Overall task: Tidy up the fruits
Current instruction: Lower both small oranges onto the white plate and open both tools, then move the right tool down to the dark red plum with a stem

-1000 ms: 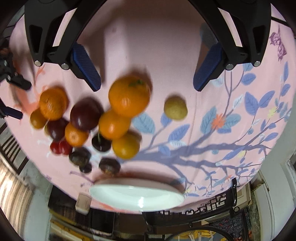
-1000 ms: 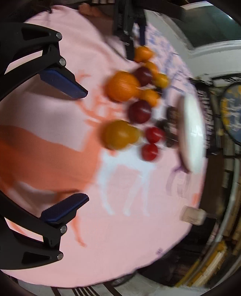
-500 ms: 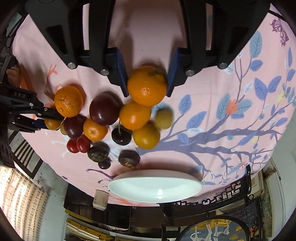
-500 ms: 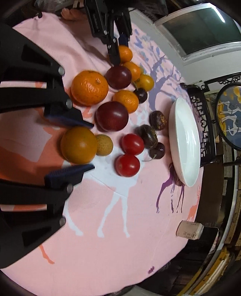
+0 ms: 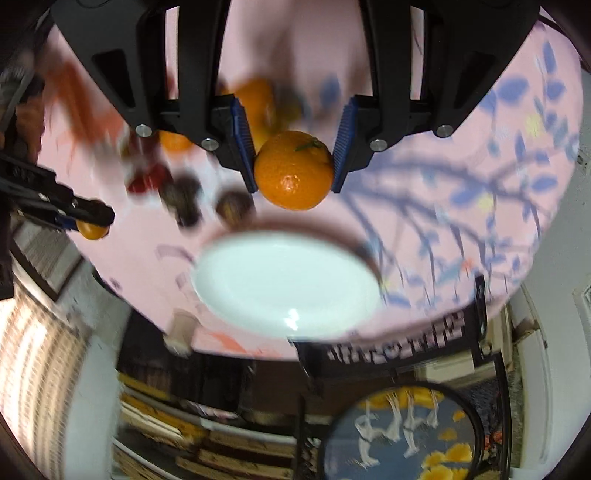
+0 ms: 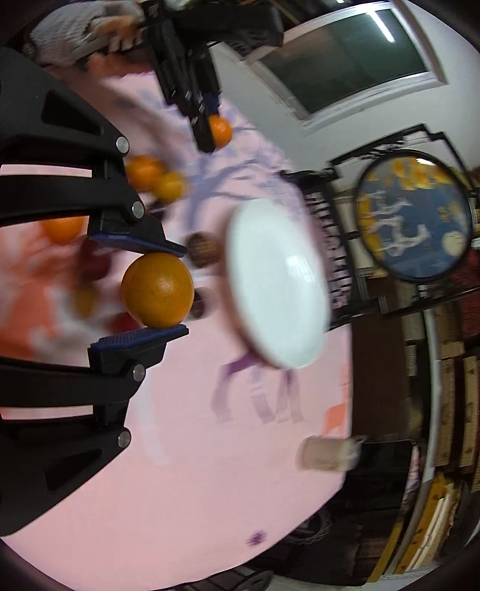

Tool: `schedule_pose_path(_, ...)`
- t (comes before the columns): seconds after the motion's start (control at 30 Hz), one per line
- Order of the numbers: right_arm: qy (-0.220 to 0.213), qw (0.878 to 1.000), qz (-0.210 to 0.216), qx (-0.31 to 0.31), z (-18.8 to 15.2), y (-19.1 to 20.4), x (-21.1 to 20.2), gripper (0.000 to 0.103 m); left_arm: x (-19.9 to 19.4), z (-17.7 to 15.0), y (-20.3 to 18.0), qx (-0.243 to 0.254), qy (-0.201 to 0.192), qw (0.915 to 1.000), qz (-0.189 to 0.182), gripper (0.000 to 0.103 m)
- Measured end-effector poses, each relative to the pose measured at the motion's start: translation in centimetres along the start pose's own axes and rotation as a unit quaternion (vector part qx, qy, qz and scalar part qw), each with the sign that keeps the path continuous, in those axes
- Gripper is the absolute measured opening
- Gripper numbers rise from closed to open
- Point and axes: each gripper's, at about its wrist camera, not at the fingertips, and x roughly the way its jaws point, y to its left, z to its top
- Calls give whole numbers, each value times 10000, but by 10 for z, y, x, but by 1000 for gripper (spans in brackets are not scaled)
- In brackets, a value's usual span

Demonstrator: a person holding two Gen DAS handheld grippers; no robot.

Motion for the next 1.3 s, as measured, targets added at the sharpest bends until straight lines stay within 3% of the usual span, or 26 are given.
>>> schedule_pose_path(0.2, 90, 9996, 25, 251, 45, -3, 72, 37, 56, 51, 7, -226, 124, 9996, 110, 40)
schedule_pose_path(0.33, 275, 9993, -213, 163, 48, -4, 105, 38, 87, 58, 10, -256, 322, 9991, 46, 40)
schedule_pose_path(0.43, 274, 9996, -98, 57, 45, -6, 111, 40, 97, 55, 8, -145, 424, 9990, -20, 46)
schedule_pose_path(0.53, 76, 9999, -120, 54, 45, -8, 103, 56, 90, 56, 6, -111, 254, 9996, 23, 66)
schedule_pose_path(0.7, -9, 9998, -3, 223, 43, -11, 87, 56, 82, 50, 10, -74, 164, 9997, 173, 69)
schedule_pose_path(0.8, -109, 9994, -7, 340, 39, -11, 70, 61, 75, 42, 17, -190, 82, 9991, 369, 81)
schedule_pose_path(0.97, -269, 9985, -50, 480, 16, -13, 39, 69, 59, 27, 24, -411, -22, 9984, 378, 93)
schedule_pose_path(1.03, -310, 9978, -139, 566, 6, -18, 26, 71, 55, 20, 23, -410, -13, 9984, 391, 93)
schedule_pose_path(1.1, -424, 9960, -267, 744, -4, -27, 12, 85, 55, 13, 18, -334, 29, 9987, 388, 93)
schedule_pose_path(1.17, -580, 9934, -382, 911, -11, -34, -1, 92, 55, 9, 11, -235, 49, 9990, 369, 94)
schedule_pose_path(1.3, -766, 9889, -397, 1212, -19, -48, -17, 92, 54, 5, -7, 56, 15, 9997, 237, 94)
